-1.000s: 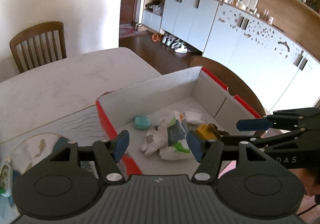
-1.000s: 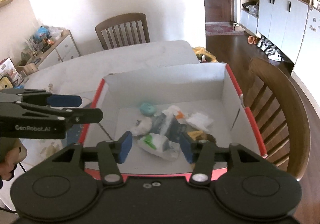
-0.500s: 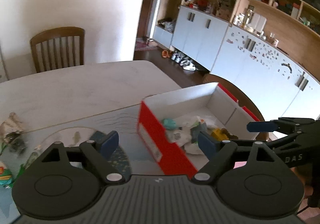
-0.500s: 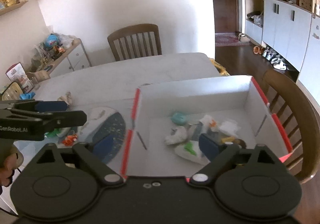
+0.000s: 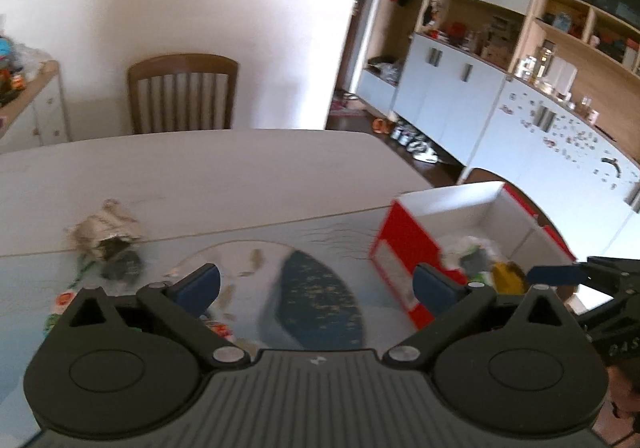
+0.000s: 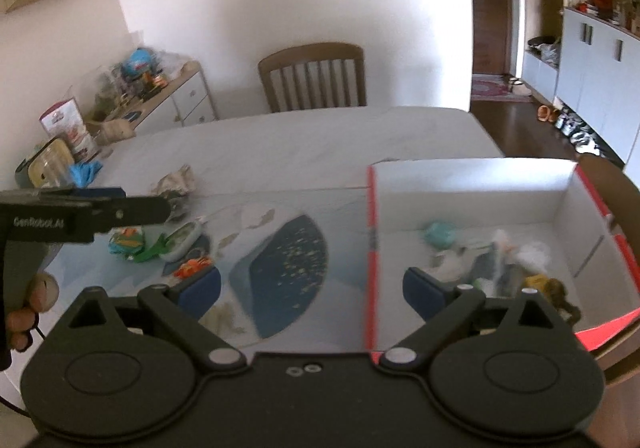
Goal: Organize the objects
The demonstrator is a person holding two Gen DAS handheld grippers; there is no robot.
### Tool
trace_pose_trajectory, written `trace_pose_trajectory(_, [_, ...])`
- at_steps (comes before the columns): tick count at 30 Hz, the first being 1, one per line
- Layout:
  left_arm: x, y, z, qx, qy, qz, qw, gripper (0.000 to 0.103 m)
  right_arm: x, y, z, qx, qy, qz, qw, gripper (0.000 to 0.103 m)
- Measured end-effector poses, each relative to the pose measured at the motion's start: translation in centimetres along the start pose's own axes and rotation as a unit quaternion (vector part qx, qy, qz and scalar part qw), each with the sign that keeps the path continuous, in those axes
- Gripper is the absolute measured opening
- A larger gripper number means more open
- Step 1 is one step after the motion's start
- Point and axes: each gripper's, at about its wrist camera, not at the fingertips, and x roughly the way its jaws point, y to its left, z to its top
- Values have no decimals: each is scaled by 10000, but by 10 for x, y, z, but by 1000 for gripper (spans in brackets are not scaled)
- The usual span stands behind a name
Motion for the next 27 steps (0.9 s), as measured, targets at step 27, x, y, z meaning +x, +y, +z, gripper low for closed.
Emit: trace_pose_trajectory(27, [55,90,-63,21,626,409,9972,103,110,88,-45,-843,1271,150,9882,83])
